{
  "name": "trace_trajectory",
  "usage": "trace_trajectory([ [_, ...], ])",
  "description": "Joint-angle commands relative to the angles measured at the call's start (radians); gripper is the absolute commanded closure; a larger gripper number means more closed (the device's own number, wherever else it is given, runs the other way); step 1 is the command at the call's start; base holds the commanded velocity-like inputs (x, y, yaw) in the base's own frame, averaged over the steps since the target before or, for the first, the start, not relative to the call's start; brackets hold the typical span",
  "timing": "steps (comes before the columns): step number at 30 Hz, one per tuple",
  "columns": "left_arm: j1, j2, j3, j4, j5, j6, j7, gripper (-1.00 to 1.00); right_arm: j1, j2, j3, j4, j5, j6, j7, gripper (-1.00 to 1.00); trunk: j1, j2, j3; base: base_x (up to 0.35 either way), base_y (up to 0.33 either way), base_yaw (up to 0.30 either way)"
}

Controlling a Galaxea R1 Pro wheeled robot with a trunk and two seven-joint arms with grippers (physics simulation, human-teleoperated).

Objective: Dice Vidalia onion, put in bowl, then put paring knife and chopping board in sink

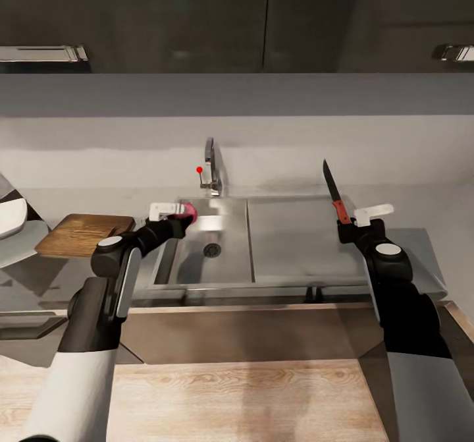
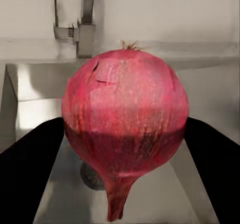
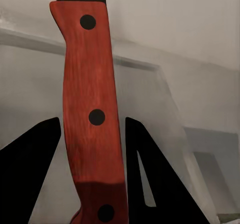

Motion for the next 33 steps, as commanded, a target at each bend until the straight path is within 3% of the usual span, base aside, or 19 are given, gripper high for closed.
trace_trajectory([
  [1, -0.001, 0.000, 0.003, 0.000, -0.001, 0.008, -0.045, 1.00, -0.001, 0.002, -0.001, -0.001, 0.010, 0.004, 0.011, 1.00, 0.001, -0.002, -0.002, 0.000, 0.000, 0.000],
  [4, -0.001, 0.004, 0.005, -0.001, -0.001, 0.011, -0.122, 1.00, -0.001, 0.005, -0.001, -0.001, 0.010, 0.004, 0.011, 1.00, 0.001, -0.002, -0.002, 0.000, 0.000, 0.000],
  [7, -0.001, 0.019, 0.005, -0.006, -0.001, 0.052, -0.151, 1.00, -0.001, 0.005, -0.003, -0.002, 0.010, 0.003, 0.010, 1.00, 0.001, -0.002, -0.002, 0.000, 0.025, 0.000],
  [12, -0.001, 0.038, 0.006, -0.024, -0.001, 0.110, -0.162, 1.00, -0.001, 0.005, -0.014, -0.004, 0.011, 0.004, 0.010, 1.00, 0.001, -0.002, -0.002, 0.000, 0.152, 0.000],
  [25, -0.001, 0.063, 0.012, -0.034, -0.002, 0.129, -0.165, 1.00, -0.001, 0.001, -0.055, -0.007, 0.014, 0.005, 0.011, 1.00, 0.001, -0.002, -0.002, 0.000, 0.276, 0.000],
  [29, -0.001, 0.100, 0.024, -0.034, -0.002, 0.129, -0.165, 1.00, -0.001, -0.016, -0.094, -0.008, 0.015, 0.004, 0.011, 1.00, 0.001, -0.002, -0.002, 0.000, 0.189, 0.000],
  [33, -0.001, 0.123, 0.029, -0.034, -0.001, 0.129, -0.165, 1.00, -0.001, -0.055, -0.133, -0.008, 0.015, 0.004, 0.013, 1.00, 0.001, -0.002, -0.002, 0.000, 0.078, 0.000],
])
